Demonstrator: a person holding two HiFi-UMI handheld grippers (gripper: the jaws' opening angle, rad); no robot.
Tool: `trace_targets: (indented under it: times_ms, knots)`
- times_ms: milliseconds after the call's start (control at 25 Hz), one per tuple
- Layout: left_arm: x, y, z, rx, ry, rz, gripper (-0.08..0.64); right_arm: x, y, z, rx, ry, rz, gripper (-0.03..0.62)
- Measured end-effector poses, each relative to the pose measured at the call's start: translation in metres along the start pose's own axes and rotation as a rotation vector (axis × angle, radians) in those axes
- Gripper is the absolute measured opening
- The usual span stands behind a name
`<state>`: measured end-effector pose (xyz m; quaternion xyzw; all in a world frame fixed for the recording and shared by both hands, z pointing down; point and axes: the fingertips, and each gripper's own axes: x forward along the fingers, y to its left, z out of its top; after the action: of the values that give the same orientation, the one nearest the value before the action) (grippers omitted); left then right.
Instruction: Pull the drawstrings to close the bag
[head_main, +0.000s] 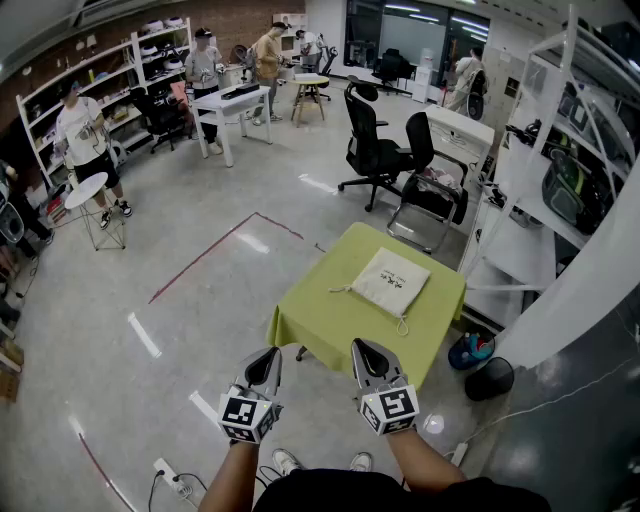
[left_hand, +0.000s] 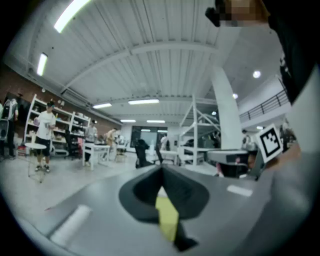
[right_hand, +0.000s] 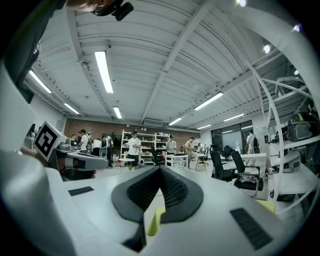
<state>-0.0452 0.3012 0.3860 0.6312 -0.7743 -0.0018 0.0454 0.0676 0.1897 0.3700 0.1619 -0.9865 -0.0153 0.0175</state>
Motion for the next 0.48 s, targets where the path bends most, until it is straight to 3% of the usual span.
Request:
trace_targets:
  times_ms: [480]
  knots:
    - [-0.009, 0.038, -0.020, -0.001, 0.038, -0.041, 0.005, 0.028, 0.033, -0.015, -0.015, 0.035, -0.036, -0.002]
